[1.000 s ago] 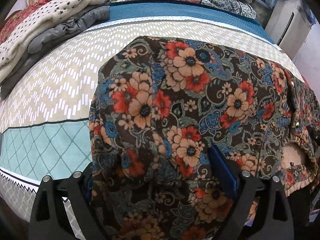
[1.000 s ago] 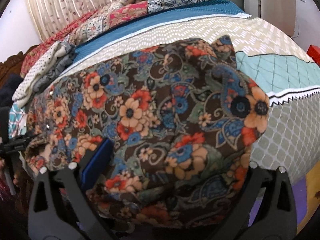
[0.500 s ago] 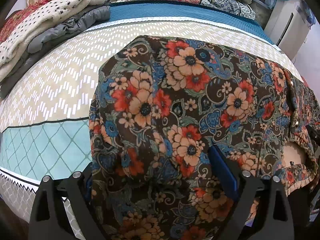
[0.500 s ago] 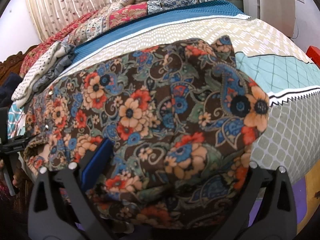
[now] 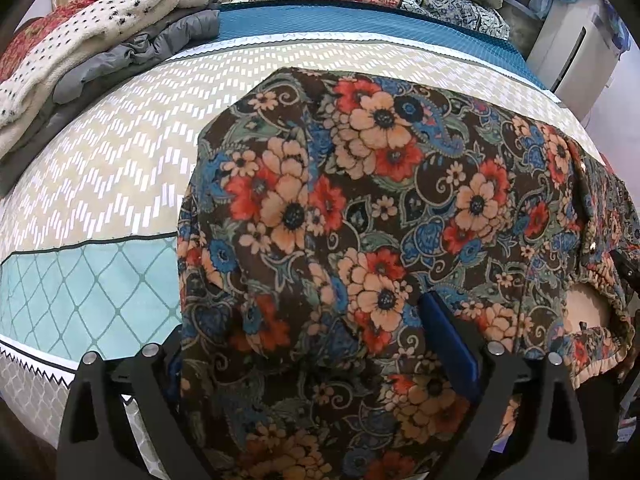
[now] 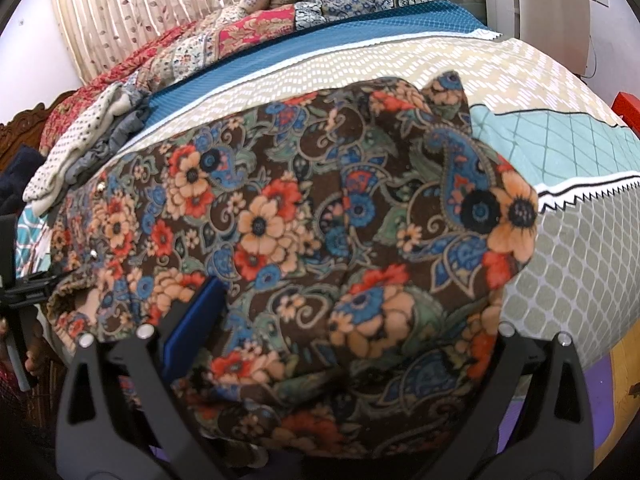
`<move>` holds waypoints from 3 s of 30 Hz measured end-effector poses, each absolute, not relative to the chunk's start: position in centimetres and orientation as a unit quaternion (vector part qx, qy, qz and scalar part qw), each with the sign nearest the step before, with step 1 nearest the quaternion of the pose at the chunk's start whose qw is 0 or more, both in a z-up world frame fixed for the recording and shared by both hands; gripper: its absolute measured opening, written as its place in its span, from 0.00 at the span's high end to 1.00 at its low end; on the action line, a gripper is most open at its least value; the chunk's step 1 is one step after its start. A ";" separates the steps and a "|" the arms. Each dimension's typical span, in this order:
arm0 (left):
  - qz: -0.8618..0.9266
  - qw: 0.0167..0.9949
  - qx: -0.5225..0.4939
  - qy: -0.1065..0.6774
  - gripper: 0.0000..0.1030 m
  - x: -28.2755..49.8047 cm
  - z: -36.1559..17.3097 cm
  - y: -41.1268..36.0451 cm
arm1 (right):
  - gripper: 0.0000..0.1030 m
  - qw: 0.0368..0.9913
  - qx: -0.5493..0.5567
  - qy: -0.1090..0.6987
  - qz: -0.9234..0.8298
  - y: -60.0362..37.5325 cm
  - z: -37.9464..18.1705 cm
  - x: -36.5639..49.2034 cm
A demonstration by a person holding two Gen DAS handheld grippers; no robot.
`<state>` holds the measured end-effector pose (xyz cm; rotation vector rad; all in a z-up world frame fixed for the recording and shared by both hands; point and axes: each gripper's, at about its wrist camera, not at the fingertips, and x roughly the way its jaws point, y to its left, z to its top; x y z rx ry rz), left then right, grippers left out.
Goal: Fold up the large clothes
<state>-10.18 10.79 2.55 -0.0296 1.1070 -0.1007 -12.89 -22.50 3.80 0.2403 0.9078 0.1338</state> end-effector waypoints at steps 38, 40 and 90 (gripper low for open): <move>-0.074 0.851 -0.029 0.519 1.00 -10.6 2.1 12.1 | 0.05 0.895 0.116 0.426 0.063 -22.8 3.9 -13.5; -0.074 0.851 -0.030 0.519 1.00 -10.6 2.1 12.0 | 0.05 0.895 0.116 0.426 0.062 -22.7 3.9 -13.5; -0.080 0.816 -0.157 0.551 0.52 -9.3 5.6 13.2 | 0.76 0.874 0.192 0.426 0.136 -21.1 11.9 -7.4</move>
